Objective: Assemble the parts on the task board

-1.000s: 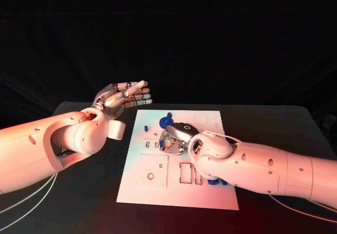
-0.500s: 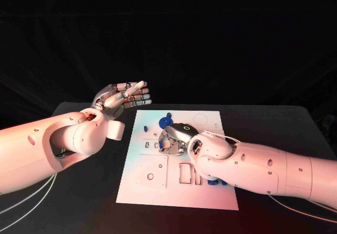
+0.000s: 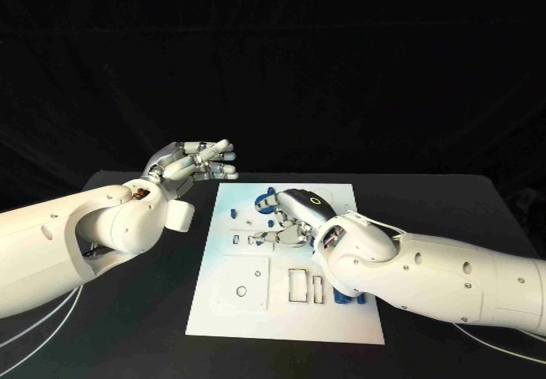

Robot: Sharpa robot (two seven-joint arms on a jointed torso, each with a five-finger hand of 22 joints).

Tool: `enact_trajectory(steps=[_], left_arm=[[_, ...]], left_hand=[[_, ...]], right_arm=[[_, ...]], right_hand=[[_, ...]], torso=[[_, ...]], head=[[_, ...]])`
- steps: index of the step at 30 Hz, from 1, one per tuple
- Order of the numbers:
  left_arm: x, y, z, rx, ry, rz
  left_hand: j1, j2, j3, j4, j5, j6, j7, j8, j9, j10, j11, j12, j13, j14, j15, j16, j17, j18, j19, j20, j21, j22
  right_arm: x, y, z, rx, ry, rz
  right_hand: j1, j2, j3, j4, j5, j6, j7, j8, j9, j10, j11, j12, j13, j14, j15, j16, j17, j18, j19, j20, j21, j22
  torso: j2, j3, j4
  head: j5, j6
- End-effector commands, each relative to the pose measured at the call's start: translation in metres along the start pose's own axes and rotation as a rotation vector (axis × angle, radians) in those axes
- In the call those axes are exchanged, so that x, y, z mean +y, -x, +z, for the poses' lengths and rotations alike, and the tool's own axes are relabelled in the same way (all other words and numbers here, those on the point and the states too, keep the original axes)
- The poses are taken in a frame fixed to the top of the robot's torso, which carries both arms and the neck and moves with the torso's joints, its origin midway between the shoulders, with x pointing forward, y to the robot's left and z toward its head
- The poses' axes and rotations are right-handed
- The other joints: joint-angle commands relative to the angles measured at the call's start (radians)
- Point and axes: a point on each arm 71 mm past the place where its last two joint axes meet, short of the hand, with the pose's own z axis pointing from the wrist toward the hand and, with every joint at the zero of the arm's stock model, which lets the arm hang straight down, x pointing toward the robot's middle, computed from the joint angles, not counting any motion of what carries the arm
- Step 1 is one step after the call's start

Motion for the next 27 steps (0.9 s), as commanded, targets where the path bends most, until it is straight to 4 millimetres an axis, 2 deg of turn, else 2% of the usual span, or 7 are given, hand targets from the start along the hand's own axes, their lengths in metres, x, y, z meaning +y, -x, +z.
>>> enact_trajectory(steps=[1, 5, 10, 13, 17, 23, 27], left_arm=[[0.008, -0.008, 0.001, 0.197, 0.084, 0.162], [0.018, -0.003, 0.003, 0.211, 0.203, 0.284], [0.032, -0.003, 0.005, 0.241, 0.355, 0.457], [0.039, -0.004, 0.008, 0.267, 0.435, 0.593], [0.047, -0.004, 0.013, 0.277, 0.513, 0.729], [0.056, -0.012, 0.023, 0.273, 0.621, 0.893], [0.06, -0.021, 0.027, 0.275, 0.662, 0.962]], left_hand=[[-0.001, -0.002, 0.006, 0.001, 0.0, 0.033, -0.021, 0.008, 0.002, 0.068, -0.026, 0.018, 0.007, 0.117, -0.035, 0.064, 0.045, 0.015, 0.077, -0.038, 0.056, 0.026], [-0.006, -0.02, 0.005, 0.008, 0.002, 0.068, -0.053, 0.014, 0.008, 0.179, -0.068, 0.05, 0.03, 0.261, -0.081, 0.21, 0.147, 0.014, 0.181, -0.091, 0.162, 0.081], [-0.041, -0.034, 0.001, 0.048, -0.004, 0.095, -0.087, 0.047, 0.03, 0.279, -0.109, 0.15, 0.118, 0.279, -0.116, 0.802, 0.749, 0.005, 0.232, -0.136, 0.337, 0.208], [-0.102, -0.032, -0.022, 0.104, -0.001, 0.089, -0.091, 0.054, 0.037, 0.309, -0.113, 0.212, 0.172, 0.272, -0.12, 0.898, 0.858, -0.007, 0.236, -0.14, 0.428, 0.312], [-0.125, -0.045, -0.057, 0.162, 0.003, 0.101, -0.109, 0.089, 0.065, 0.296, -0.123, 0.339, 0.292, 0.264, -0.133, 1.012, 0.993, -0.03, 0.269, -0.149, 0.608, 0.524], [-0.195, -0.027, -0.145, 0.172, -0.001, 0.092, -0.127, 0.17, 0.139, 0.264, -0.143, 0.74, 0.698, 0.245, -0.145, 1.04, 1.037, -0.087, 0.388, -0.166, 0.914, 0.944], [-0.183, -0.008, -0.181, 0.178, -0.003, 0.07, -0.135, 0.231, 0.204, 0.258, -0.151, 0.896, 0.862, 0.245, -0.15, 1.04, 1.049, -0.116, 0.452, -0.175, 1.025, 1.124]], right_arm=[[-0.004, 0.023, -0.004, -0.071, 0.009, 0.152], [-0.028, 0.051, -0.012, -0.054, -0.106, 0.322], [-0.058, 0.079, -0.029, -0.081, -0.218, 0.531], [-0.076, 0.093, -0.04, -0.114, -0.271, 0.601], [-0.09, 0.104, -0.049, -0.15, -0.303, 0.63], [-0.101, 0.112, -0.055, -0.168, -0.302, 0.661], [-0.104, 0.114, -0.055, -0.168, -0.292, 0.665]], right_hand=[[0.008, 0.026, 0.0, -0.008, 0.006, 0.03, -0.006, 0.022, 0.004, -0.042, -0.008, -0.049, -0.044, 0.05, -0.013, -0.043, 0.066, 0.03, -0.039, -0.009, -0.063, 0.072], [0.009, 0.059, -0.001, -0.014, -0.007, 0.073, -0.014, 0.048, 0.008, -0.095, -0.015, -0.126, -0.115, 0.013, -0.021, -0.142, -0.05, 0.056, -0.101, -0.017, -0.186, -0.017], [0.008, 0.087, -0.019, -0.027, 0.037, 0.086, -0.017, 0.063, 0.004, -0.221, -0.018, -0.3, -0.273, -0.058, -0.023, -0.364, -0.271, 0.109, -0.237, -0.02, -0.483, -0.231], [0.01, 0.106, -0.028, -0.034, 0.03, 0.112, -0.037, 0.076, 0.003, -0.297, -0.032, -0.476, -0.425, -0.148, -0.034, -0.67, -0.542, 0.154, -0.352, -0.023, -0.767, -0.438], [0.018, 0.115, -0.038, -0.036, 0.023, 0.135, -0.043, 0.054, -0.007, -0.213, -0.036, -0.722, -0.639, -0.155, -0.028, -0.905, -0.679, 0.151, -0.347, -0.02, -0.891, -0.543], [0.048, 0.122, -0.034, -0.038, 0.025, 0.166, -0.011, 0.008, -0.015, -0.119, -0.005, -1.025, -0.924, -0.219, 0.022, -1.22, -0.856, 0.152, -0.401, 0.028, -1.098, -0.728], [0.053, 0.123, -0.04, -0.046, 0.025, 0.17, -0.004, -0.016, -0.016, -0.109, 0.02, -1.111, -1.012, -0.246, 0.049, -1.329, -0.94, 0.153, -0.43, 0.061, -1.195, -0.83]], torso=[[-0.013, -0.0018, -0.0039], [-0.023, -0.0049, -0.0068], [-0.04, -0.0056, -0.0044], [-0.05, -0.005, -0.0048], [-0.059, -0.0037, -0.0047], [-0.069, -0.0015, -0.0078], [-0.069, -0.0018, -0.0072]], head=[[0.013, 0.005], [0.012, 0.005], [0.014, -0.002], [0.006, -0.006], [0.016, -0.014], [0.027, -0.029], [0.03, -0.034]])
